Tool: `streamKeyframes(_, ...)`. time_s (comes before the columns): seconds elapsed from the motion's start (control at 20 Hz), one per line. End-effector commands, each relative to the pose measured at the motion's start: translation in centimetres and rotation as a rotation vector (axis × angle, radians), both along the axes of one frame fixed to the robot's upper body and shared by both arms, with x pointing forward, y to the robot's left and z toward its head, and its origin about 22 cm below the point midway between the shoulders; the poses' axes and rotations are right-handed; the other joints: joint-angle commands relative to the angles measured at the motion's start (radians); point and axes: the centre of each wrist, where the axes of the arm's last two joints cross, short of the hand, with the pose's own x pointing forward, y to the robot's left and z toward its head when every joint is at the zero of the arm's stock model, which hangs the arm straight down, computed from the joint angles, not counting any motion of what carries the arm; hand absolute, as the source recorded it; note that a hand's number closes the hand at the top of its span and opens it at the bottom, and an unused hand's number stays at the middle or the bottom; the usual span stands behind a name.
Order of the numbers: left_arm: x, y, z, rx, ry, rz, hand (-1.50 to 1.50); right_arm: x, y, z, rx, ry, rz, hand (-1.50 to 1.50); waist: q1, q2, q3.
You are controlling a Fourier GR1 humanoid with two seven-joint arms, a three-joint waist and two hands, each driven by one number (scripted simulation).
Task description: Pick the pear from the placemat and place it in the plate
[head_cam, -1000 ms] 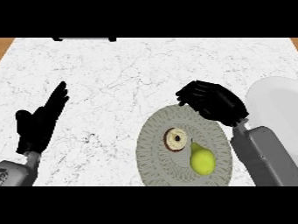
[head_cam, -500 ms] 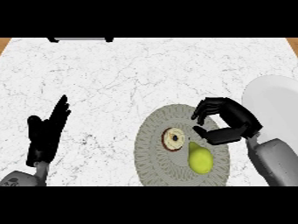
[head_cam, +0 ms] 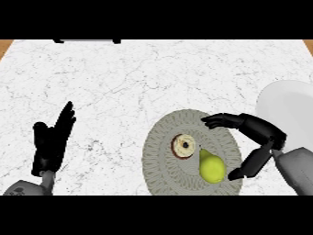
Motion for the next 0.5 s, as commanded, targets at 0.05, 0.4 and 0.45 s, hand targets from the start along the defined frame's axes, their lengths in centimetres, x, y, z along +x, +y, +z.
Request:
streamKeyframes(0.05, 0.6, -2.3, 0.0, 0.005, 0.005, -0.006, 0.00, 2.7, 1.0, 3.7, -0.249, -0.152, 0.116, -1.50, 0.005, 0.001, -0.001)
streamKeyframes(0.4, 1.8, -0.2, 1.8, -0.014, 0.004, -0.017, 0.00, 4.8, 3.5, 7.1, -0.474, -0.131, 0.328, -1.50, 0.005, 0.000, -0.002)
streamKeyframes(0.45, 0.8, -1.8, 0.1, 0.010, -0.014, -0.011, 0.00, 5.1, 3.2, 6.2, -0.508, -0.103, 0.349, -1.50, 0.007, 0.002, -0.001)
